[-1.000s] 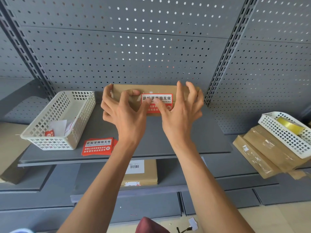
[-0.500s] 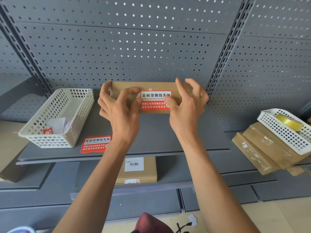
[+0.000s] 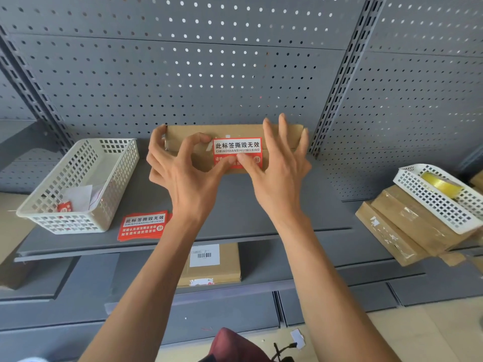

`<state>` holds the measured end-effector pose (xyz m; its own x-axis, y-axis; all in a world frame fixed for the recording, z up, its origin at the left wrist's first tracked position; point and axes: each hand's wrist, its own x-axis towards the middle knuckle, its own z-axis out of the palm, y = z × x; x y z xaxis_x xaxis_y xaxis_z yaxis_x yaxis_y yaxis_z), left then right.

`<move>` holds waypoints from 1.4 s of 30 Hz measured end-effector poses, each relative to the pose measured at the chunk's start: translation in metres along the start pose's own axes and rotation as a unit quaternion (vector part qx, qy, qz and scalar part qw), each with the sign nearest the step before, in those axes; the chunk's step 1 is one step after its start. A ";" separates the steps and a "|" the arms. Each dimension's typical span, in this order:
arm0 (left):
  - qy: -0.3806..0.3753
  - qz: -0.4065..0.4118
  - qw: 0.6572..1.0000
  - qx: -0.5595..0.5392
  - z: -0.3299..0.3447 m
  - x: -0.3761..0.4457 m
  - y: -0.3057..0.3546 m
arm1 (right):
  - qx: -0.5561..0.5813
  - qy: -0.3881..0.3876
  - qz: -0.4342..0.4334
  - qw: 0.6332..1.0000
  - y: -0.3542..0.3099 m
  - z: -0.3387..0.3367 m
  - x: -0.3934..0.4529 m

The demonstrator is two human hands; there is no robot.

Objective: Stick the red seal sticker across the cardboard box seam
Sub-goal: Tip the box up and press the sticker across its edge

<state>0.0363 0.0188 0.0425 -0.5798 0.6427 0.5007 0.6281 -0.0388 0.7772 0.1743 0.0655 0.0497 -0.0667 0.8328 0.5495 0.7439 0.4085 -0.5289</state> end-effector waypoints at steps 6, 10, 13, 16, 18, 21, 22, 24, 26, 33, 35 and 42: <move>-0.010 0.011 1.000 -0.004 -0.002 0.002 -0.006 | 0.003 -0.006 -0.010 1.000 0.007 0.001 0.005; -0.027 0.018 0.999 -0.007 -0.004 0.004 -0.010 | 0.016 -0.008 -0.012 1.000 0.011 -0.001 0.007; -0.035 0.020 0.999 -0.006 -0.006 0.005 -0.010 | 0.019 -0.005 -0.017 1.000 0.014 -0.001 0.009; -0.037 0.024 0.999 -0.007 -0.008 0.005 -0.009 | 0.024 -0.003 -0.022 0.999 0.016 0.000 0.009; -0.036 0.027 0.999 -0.008 -0.010 0.005 -0.008 | 0.018 -0.008 -0.028 0.999 0.018 -0.002 0.010; -0.036 0.031 0.999 0.007 -0.010 0.002 -0.006 | 0.000 -0.021 -0.034 0.999 0.018 -0.003 0.008; -0.035 0.027 0.999 0.011 -0.009 0.001 -0.005 | -0.005 -0.024 -0.033 0.999 0.016 -0.002 0.006; -0.027 0.019 0.999 0.015 -0.006 0.000 -0.003 | -0.016 -0.028 -0.027 0.999 0.012 0.001 0.001; -0.024 0.016 0.999 0.017 -0.004 -0.001 -0.003 | -0.024 -0.028 -0.026 0.999 0.011 0.003 0.000; -0.046 0.017 0.999 0.007 -0.006 0.002 -0.006 | -0.009 -0.035 -0.028 0.999 0.015 0.001 0.005; -0.053 0.019 0.998 0.002 -0.007 0.003 -0.006 | 0.005 -0.032 -0.031 0.999 0.017 0.000 0.006; -0.070 0.020 0.997 -0.010 -0.013 0.004 -0.006 | 0.053 -0.035 -0.038 0.997 0.026 -0.003 0.010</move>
<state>0.0235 0.0113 0.0445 -0.4765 0.7405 0.4740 0.6377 -0.0800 0.7662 0.1948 0.0831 0.0435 -0.1683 0.8204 0.5465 0.6603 0.5054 -0.5554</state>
